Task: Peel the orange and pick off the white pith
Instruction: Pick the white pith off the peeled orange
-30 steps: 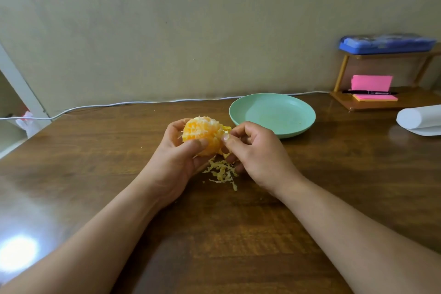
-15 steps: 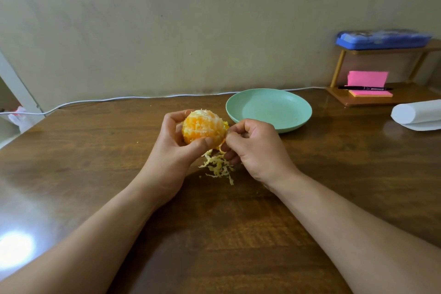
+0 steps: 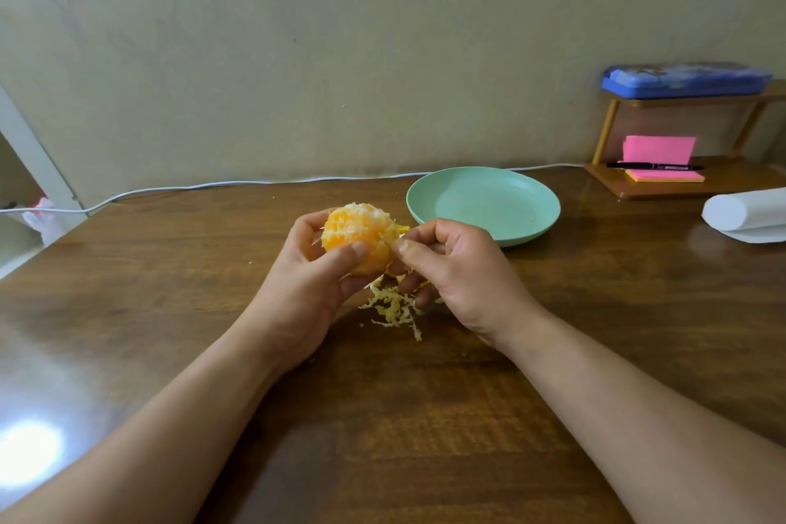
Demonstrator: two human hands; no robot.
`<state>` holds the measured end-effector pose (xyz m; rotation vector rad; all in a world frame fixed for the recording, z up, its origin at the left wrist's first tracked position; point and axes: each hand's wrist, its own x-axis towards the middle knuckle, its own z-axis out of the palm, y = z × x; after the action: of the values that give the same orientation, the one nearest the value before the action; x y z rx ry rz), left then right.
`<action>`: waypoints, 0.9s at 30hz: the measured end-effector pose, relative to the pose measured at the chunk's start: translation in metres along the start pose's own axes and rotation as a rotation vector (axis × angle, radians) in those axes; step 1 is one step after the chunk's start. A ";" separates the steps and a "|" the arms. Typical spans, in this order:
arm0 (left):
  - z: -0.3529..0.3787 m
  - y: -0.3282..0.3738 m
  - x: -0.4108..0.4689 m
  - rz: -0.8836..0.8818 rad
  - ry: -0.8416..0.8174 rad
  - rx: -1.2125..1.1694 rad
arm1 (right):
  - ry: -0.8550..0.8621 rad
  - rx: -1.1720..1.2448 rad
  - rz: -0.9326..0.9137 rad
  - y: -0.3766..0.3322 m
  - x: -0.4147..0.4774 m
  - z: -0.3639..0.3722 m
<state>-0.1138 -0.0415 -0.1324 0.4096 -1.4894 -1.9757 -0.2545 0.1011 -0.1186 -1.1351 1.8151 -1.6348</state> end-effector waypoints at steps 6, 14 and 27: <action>-0.002 -0.002 -0.003 0.057 0.027 0.234 | 0.001 -0.063 -0.007 0.001 0.000 0.000; 0.002 -0.002 -0.006 0.079 0.016 0.300 | 0.103 -0.177 -0.057 0.003 -0.003 0.004; -0.001 0.002 0.002 -0.137 -0.085 -0.120 | 0.028 -0.005 -0.057 -0.001 -0.001 -0.001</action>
<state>-0.1146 -0.0437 -0.1306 0.3898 -1.4187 -2.2026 -0.2542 0.1025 -0.1173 -1.1818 1.8207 -1.6879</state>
